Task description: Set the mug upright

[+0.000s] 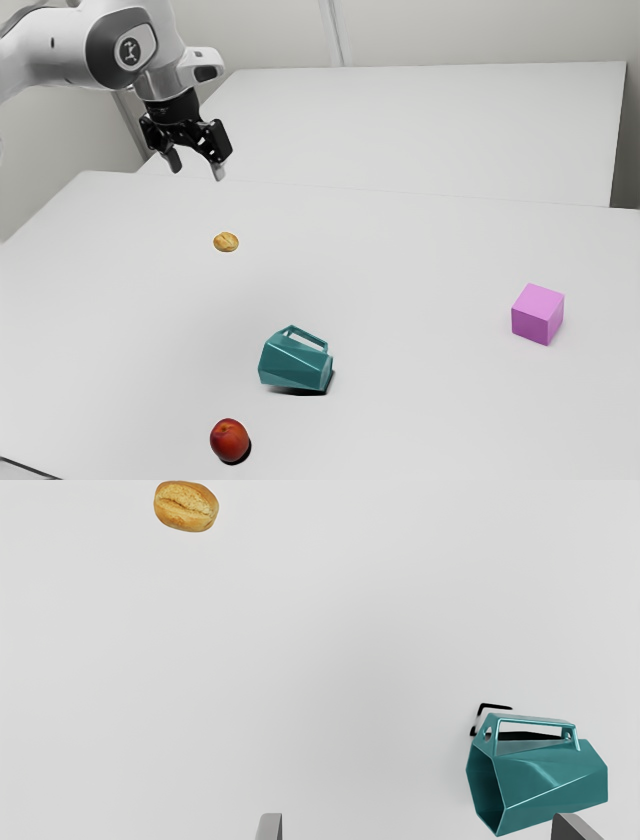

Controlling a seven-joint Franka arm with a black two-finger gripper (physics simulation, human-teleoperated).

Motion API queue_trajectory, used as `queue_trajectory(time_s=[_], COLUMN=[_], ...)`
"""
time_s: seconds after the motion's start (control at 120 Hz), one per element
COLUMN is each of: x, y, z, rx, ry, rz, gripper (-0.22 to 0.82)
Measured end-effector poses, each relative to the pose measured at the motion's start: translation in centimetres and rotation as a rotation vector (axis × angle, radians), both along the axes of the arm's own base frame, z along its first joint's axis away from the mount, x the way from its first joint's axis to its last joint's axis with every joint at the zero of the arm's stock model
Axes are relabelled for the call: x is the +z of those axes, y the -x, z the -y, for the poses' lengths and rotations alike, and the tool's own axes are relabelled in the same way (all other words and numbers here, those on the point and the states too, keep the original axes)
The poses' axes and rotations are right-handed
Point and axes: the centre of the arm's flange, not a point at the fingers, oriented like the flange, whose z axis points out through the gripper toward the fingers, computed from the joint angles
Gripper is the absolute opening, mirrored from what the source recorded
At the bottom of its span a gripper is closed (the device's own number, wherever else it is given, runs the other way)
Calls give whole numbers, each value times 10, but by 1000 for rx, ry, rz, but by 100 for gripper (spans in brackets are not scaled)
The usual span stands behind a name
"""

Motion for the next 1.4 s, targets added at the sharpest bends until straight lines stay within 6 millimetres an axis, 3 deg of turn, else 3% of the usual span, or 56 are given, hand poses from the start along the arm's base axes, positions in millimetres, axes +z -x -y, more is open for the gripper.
queue_trajectory(time_s=[0.2,0.467,0.908,1.15,1.4], x=[-3,-18,-109,-146,-194], y=[3,33,69,76,92], z=[3,5,9,12,0], rx=[-5,0,71,102,160], ry=[0,34,262,376,484], rz=[-6,-19,-48,-37,-34], gripper=[59,59,59,59,58])
